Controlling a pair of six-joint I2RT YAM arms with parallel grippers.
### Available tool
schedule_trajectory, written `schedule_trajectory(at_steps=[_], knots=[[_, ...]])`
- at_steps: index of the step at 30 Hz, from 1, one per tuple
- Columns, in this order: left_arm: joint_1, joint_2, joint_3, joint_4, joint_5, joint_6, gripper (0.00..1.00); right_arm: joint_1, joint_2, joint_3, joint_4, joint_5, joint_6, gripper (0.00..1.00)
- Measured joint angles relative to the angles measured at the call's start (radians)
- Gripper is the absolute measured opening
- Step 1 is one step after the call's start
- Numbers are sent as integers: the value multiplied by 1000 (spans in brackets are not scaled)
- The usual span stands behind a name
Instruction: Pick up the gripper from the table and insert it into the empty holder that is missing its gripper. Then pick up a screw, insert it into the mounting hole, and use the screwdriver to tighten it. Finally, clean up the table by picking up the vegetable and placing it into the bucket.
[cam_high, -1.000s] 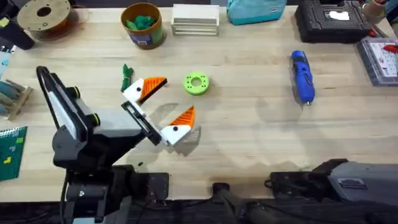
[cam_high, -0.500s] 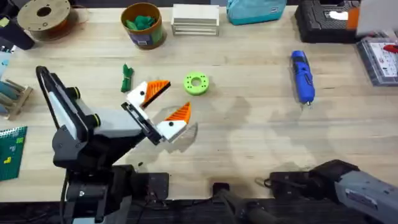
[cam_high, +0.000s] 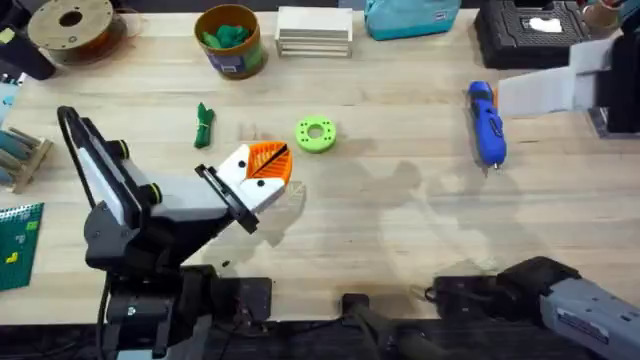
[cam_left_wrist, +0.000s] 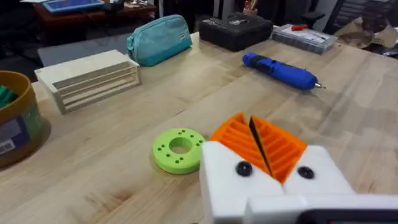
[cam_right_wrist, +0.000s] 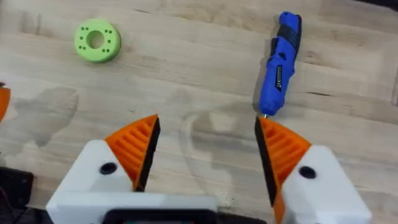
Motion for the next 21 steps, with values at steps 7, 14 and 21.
schedule_trajectory(at_steps=[7,14,21], knots=[[0,0,0,0,0,0,6,0,1,0,21,0,5,900],[0,0,0,0,0,0,6,-4,1,0,-34,13,15,908],[0,0,0,0,0,0,6,-95,1,-31,-96,60,26,909]])
